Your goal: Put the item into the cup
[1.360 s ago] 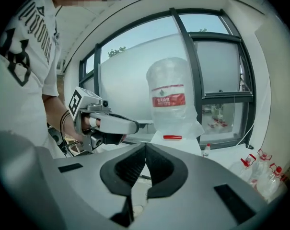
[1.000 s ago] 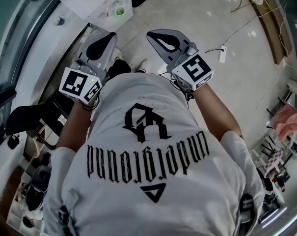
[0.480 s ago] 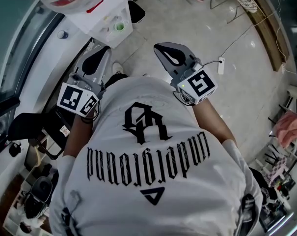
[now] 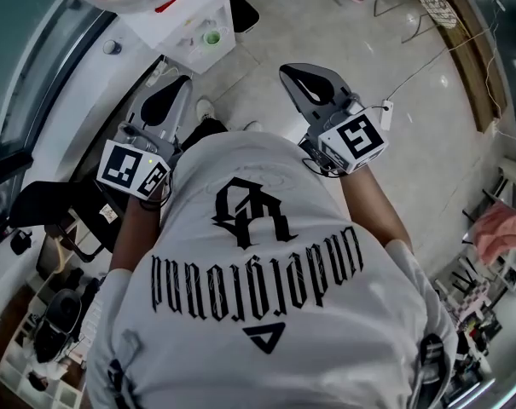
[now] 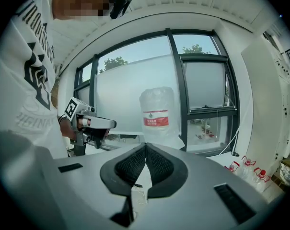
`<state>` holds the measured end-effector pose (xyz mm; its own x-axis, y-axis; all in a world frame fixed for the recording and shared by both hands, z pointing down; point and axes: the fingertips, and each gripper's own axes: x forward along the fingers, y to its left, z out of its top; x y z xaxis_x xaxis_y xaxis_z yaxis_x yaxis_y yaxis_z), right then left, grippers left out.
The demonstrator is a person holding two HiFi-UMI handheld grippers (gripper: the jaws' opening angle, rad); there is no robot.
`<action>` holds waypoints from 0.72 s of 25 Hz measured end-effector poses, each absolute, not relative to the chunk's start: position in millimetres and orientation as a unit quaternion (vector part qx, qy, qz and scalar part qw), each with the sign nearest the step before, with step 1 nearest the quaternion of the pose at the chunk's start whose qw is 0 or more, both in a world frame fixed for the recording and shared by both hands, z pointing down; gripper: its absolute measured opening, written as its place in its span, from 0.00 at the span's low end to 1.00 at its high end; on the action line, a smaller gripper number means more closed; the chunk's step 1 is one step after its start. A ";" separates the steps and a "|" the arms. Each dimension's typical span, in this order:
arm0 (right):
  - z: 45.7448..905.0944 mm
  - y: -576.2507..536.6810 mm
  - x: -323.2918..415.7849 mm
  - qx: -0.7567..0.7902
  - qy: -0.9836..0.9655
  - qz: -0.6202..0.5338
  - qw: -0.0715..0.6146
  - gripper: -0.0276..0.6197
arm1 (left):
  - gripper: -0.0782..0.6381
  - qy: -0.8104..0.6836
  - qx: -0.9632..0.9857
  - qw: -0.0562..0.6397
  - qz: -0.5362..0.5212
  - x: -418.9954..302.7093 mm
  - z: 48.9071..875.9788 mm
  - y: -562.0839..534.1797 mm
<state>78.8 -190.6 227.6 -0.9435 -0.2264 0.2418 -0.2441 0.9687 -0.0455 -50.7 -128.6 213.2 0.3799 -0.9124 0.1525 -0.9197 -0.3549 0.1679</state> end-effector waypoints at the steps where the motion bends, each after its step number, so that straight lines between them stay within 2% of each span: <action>1: 228.7 -191.0 79.3 0.116 -0.985 0.039 0.120 0.07 | 0.13 -0.562 0.819 0.115 0.021 -52.0 214.6 -125.9; 11: 234.3 -172.5 70.4 0.113 -0.985 0.035 0.126 0.07 | 0.13 -0.568 0.813 0.125 0.034 -63.4 227.8 -89.9; 18: 232.7 -131.3 51.0 0.132 -0.982 0.036 0.131 0.07 | 0.13 -0.550 0.828 0.103 0.040 -80.3 222.2 -45.7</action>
<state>51.0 -131.3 232.7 -0.9308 -0.2507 0.2662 -0.2697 0.9623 -0.0368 -80.3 -45.7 222.2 0.3914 -0.9025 0.1796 -0.9190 -0.3736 0.1257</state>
